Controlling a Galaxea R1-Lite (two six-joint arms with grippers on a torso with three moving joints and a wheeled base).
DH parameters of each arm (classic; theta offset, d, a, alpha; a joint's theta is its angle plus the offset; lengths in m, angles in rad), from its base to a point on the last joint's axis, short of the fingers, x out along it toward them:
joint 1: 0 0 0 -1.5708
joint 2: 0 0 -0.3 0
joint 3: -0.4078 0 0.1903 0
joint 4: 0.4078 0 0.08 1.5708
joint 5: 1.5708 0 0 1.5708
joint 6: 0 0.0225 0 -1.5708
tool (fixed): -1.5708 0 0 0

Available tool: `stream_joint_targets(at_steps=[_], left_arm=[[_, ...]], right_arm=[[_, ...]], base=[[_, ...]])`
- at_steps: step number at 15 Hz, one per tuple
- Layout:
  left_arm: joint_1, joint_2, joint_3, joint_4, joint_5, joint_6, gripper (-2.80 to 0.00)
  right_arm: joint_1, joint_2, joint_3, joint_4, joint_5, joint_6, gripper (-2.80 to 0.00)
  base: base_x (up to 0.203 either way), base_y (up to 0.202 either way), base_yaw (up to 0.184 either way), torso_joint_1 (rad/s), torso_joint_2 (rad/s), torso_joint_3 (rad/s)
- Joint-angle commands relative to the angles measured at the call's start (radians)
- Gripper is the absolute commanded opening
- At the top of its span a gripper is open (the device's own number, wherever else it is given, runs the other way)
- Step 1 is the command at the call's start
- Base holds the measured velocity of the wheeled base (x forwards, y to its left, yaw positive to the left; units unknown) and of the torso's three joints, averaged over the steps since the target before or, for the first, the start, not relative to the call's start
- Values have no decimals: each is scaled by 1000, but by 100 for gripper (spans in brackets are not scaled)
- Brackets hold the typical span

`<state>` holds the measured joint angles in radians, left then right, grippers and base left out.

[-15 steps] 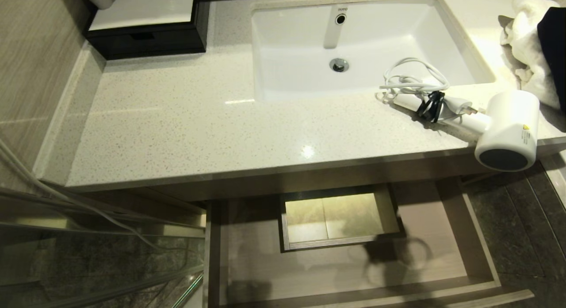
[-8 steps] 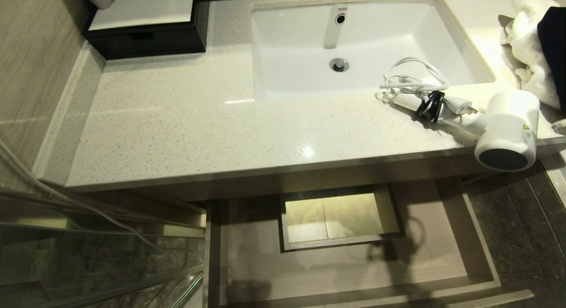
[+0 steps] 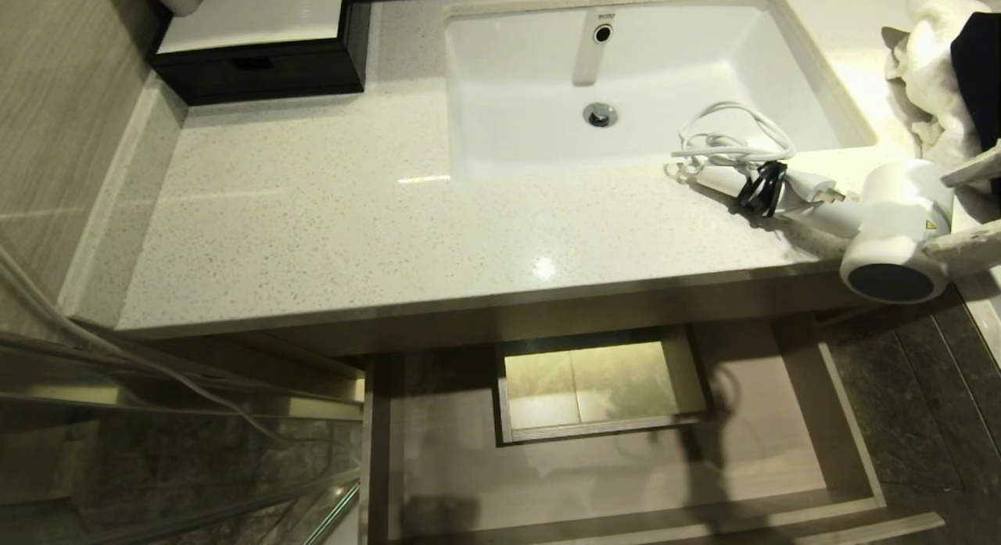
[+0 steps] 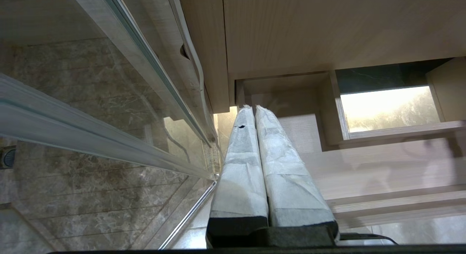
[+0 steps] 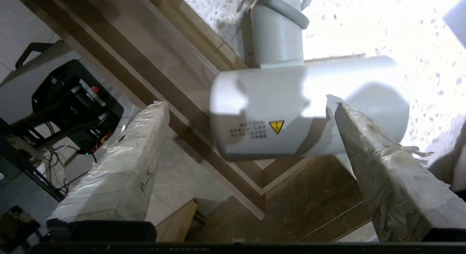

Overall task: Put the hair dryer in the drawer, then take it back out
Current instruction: Pick up the hairdryer

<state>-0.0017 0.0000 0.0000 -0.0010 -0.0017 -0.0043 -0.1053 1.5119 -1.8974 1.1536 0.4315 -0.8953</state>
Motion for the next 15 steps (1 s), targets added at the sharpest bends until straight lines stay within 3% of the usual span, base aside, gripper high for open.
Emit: stream_joint_targets(at_steps=[1,15], left_arm=[[0,0,0,-1,0,0,-280],[0,0,1,-1,0,-1,-280]], right_arm=[[9,34,-2,-2,29,-65,0],[53,173,0,-146,32,-94,0]], base=[[0,0,0,0,0,0],[0,0,0,0,0,0]])
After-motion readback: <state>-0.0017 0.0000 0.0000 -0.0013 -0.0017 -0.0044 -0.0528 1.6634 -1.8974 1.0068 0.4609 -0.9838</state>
